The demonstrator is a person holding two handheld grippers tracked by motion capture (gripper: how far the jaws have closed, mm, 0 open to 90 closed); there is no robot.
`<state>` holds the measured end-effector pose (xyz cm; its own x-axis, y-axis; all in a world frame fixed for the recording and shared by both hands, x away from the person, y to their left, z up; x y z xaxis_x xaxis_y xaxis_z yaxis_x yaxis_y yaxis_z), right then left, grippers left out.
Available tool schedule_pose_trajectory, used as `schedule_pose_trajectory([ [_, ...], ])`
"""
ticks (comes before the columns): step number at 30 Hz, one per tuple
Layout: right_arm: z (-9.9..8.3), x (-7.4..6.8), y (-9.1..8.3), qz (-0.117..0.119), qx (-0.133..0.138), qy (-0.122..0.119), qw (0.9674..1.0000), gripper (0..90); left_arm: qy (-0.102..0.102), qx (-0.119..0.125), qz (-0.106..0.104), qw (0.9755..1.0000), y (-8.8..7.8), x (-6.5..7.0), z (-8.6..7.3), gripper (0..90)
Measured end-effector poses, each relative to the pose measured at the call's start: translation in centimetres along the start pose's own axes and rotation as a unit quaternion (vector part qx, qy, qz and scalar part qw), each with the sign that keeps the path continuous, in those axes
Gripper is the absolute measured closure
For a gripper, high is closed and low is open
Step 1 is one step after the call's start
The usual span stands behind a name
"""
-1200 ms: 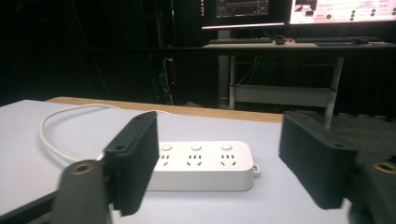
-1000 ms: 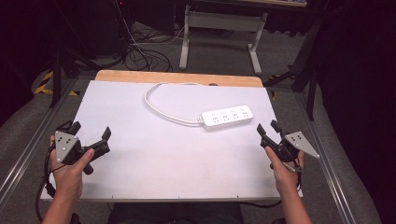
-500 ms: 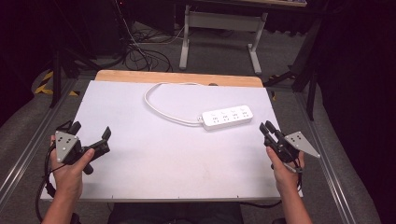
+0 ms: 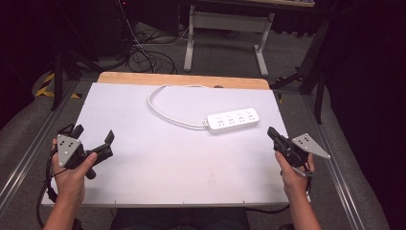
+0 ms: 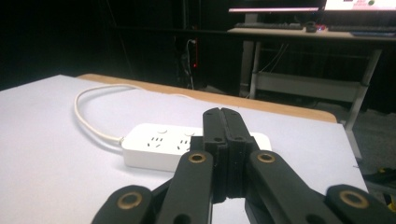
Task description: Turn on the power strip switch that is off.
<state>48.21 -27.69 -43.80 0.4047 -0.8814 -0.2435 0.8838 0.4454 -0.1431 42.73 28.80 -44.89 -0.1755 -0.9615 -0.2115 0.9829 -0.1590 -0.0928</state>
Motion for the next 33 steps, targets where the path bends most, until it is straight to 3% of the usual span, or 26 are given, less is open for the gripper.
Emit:
schedule_pose_trajectory([
  [3, 0.5, 0.0, 0.1, -0.004, -0.014, -0.004, 0.9999, 90.0, 0.002, 0.001, -0.001, 1.0000, 0.0, 0.1, 0.0, 2.5],
  [14, 2.4, 0.6, 2.2, -0.017, -0.056, 0.021, 0.9981, 90.0, 0.003, -0.002, 0.000, 1.0000, 0.1, 0.0, -0.1, 2.5],
  [15, 2.5, 0.3, 2.9, -0.017, -0.069, 0.013, 0.9974, 90.0, 0.004, -0.002, 0.001, 1.0000, 0.1, 0.0, -0.1, 2.5],
  [24, 2.7, -0.4, 5.2, -0.011, -0.097, -0.007, 0.9952, 90.0, 0.007, -0.003, 0.005, 1.0000, 0.0, -0.1, -0.1, 1.9],
  [33, 2.8, -0.3, 7.0, -0.014, -0.115, -0.007, 0.9933, 90.0, 0.012, -0.005, 0.004, 0.9999, -0.2, -0.1, -0.2, 1.9],
])
Point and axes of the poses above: each handheld gripper's, and its own axes: y roughly forward along the jaws, z roughly out of its top, x roughly to its right, the point moved 3 cm from there along y, roughly forward along the jaws, and after that the axes turned 15 degrees about y, right-handed, at the moved point
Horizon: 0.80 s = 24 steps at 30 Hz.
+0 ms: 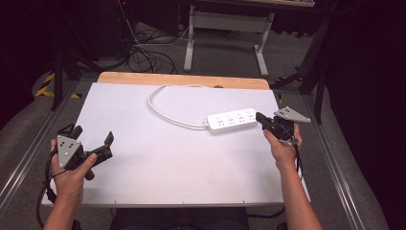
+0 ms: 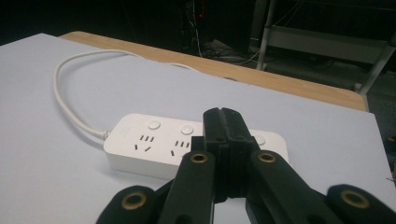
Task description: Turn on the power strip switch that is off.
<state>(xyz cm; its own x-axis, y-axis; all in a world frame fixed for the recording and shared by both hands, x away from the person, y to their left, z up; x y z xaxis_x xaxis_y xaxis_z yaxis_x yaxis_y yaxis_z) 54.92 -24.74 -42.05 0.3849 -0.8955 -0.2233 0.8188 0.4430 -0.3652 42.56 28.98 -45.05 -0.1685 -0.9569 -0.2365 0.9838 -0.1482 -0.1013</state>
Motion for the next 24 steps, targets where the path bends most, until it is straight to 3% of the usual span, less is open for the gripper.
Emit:
schedule_pose_trajectory([
  [24, 1.0, 0.2, 4.8, -0.010, -0.038, 0.000, 0.9992, 90.0, 0.012, -0.006, 0.005, 0.9999, -0.4, 0.0, -0.2, 2.4],
])
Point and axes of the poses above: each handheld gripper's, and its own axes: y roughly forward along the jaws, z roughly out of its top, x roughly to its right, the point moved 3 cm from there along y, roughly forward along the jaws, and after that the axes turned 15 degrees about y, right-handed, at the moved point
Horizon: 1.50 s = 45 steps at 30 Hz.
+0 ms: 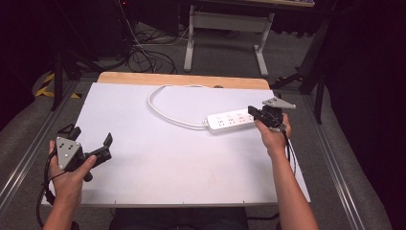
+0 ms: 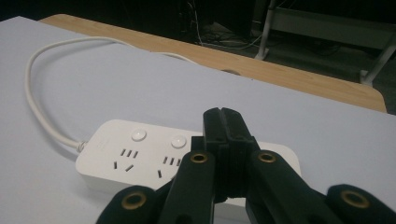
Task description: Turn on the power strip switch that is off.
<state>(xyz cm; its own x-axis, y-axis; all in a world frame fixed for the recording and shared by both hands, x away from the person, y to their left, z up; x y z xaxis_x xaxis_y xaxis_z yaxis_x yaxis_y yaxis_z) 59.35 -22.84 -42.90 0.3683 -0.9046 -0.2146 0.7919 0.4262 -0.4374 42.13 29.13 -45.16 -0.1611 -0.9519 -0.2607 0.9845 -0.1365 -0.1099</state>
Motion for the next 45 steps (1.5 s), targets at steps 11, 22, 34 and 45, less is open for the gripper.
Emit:
schedule_pose_trajectory([
  [11, 0.0, 0.3, 2.7, -0.007, -0.032, -0.008, 0.9994, 90.0, 0.001, 0.000, 0.001, 1.0000, -0.2, -0.1, -0.1, 2.4],
  [22, -0.7, 1.1, 6.0, -0.024, -0.066, -0.010, 0.9975, 90.0, 0.002, 0.000, 0.000, 1.0000, -0.2, -0.1, -0.1, 2.5],
  [34, -1.3, 1.5, 7.5, -0.033, -0.081, -0.007, 0.9961, 90.0, 0.001, -0.001, -0.002, 1.0000, -0.3, -0.1, -0.1, 2.8],
  [45, -1.6, 1.5, 7.9, -0.034, -0.086, -0.009, 0.9956, 90.0, 0.000, 0.001, -0.002, 1.0000, -0.3, -0.1, -0.1, 2.7],
])
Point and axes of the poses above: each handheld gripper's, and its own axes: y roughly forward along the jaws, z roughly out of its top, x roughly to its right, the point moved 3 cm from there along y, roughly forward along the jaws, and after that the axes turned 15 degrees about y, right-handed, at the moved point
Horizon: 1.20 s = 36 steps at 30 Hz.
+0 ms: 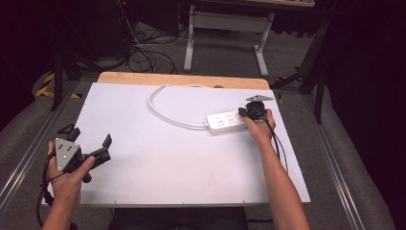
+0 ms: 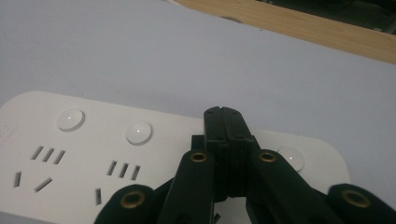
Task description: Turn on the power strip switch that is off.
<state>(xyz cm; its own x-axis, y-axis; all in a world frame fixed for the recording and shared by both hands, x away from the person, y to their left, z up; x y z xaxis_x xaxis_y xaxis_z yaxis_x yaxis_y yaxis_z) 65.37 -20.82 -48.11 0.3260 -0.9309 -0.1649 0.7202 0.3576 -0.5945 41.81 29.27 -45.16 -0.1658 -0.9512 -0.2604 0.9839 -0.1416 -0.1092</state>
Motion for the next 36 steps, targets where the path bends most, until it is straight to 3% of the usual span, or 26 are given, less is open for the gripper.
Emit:
schedule_pose_trajectory([
  [10, -0.29, 0.21, 0.11, 0.007, 0.005, 0.013, 0.9999, 90.0, 0.001, -0.001, -0.002, 1.0000, 0.05, 0.09, 0.02, 2.7],
  [20, -0.53, -0.08, 0.15, -0.006, 0.013, 0.004, 0.9999, 90.0, 0.004, -0.001, -0.003, 1.0000, 0.07, 0.15, 0.04, 2.8],
  [23, -0.64, -0.04, 0.15, -0.005, 0.018, 0.013, 0.9997, 90.0, 0.003, -0.002, -0.002, 1.0000, 0.03, 0.10, 0.02, 2.8],
  [36, -0.99, -0.29, 0.22, -0.013, 0.031, 0.009, 0.9994, 90.0, 0.003, -0.002, -0.002, 1.0000, -0.03, 0.09, -0.02, 2.9],
])
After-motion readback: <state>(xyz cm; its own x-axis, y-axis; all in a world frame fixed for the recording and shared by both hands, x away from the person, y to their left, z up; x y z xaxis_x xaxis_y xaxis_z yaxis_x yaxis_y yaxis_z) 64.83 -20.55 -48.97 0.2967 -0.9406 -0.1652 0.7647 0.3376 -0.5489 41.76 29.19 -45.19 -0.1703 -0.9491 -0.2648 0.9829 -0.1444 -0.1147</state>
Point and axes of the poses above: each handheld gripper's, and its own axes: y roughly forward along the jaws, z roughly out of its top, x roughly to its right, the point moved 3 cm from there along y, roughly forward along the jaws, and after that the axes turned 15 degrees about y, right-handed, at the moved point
